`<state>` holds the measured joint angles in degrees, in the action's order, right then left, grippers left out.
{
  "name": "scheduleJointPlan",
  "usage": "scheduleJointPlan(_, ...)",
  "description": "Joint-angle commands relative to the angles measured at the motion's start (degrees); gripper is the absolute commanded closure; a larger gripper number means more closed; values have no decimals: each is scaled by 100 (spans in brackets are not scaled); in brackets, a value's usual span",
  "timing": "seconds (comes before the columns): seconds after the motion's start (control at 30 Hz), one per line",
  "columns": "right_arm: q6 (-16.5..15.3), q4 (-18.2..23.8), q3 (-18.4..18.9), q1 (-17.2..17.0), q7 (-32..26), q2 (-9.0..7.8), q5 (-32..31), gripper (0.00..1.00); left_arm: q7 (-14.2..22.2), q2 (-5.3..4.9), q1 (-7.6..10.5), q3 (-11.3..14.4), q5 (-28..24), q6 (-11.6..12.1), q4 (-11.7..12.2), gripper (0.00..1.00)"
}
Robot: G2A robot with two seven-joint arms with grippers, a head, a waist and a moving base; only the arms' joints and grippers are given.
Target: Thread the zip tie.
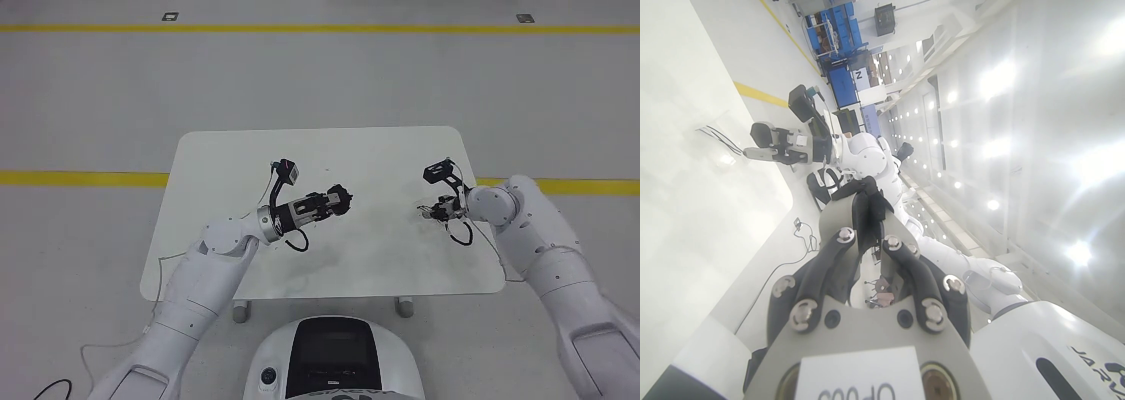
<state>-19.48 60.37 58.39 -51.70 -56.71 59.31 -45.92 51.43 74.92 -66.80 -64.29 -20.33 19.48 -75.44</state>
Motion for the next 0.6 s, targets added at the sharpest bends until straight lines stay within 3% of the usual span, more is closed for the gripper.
scheduleJointPlan(0.0,0,-95,-68,62,39,24,3,100,0,0,0,0,0,0,0,100)
scheduleJointPlan(0.27,116,-540,-444,332,43,194,13,100,0,0,0,0,0,0,0,100)
scheduleJointPlan(0.57,0,-1030,-867,638,18,434,168,100,0,0,0,0,0,0,0,100)
